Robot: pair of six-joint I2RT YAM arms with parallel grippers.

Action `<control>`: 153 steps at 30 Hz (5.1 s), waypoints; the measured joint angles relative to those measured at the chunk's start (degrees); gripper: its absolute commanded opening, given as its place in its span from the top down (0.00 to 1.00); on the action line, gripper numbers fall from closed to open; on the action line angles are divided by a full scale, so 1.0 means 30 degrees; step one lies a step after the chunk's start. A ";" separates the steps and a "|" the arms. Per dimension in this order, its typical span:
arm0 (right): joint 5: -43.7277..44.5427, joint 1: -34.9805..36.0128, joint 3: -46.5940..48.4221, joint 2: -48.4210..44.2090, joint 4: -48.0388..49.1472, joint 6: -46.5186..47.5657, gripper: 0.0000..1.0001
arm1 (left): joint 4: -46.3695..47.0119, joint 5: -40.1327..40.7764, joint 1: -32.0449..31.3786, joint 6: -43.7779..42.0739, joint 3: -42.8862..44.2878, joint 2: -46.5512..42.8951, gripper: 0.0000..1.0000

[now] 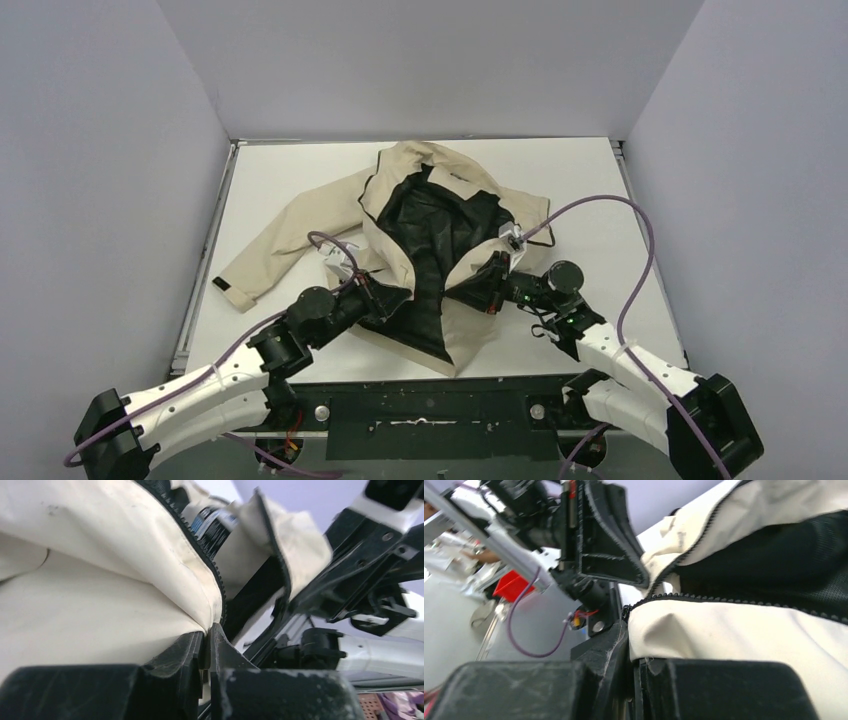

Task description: Zip up the jacket

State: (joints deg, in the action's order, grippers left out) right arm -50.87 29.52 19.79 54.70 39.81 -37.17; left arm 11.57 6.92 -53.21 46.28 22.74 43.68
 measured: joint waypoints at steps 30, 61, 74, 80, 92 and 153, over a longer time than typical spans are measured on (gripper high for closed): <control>-0.1319 0.3497 0.1297 0.2732 0.5078 0.1035 1.00 | 1.0018 -0.2652 0.0015 0.0073 -0.3752 -0.2368 1.00; -0.1158 0.3810 0.1209 0.2980 0.5690 0.1311 1.00 | 1.0812 -0.2900 0.0022 0.0495 -0.4036 -0.2514 1.00; -0.1056 0.3818 0.1209 0.2965 0.5552 0.1610 1.00 | 1.0812 -0.2965 0.0022 0.0503 -0.4036 -0.2557 1.00; -0.0845 0.3818 0.1209 0.2783 0.5275 0.1741 1.00 | 1.0812 -0.3002 0.0022 0.0510 -0.4036 -0.2557 1.00; -0.0554 0.3818 0.1209 0.2302 0.4969 0.1894 1.00 | 1.0819 -0.3089 0.0022 0.0525 -0.4036 -0.2535 1.00; 0.7490 0.5588 0.1122 -0.0831 0.0517 0.0466 1.00 | 1.1730 -0.3942 0.0146 -0.1129 -0.3745 -0.1027 1.00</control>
State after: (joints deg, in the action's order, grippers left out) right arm -28.40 46.28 23.16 52.21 41.36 -35.77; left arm 46.76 -4.91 -52.77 42.89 11.51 40.60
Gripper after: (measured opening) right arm 0.047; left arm 0.042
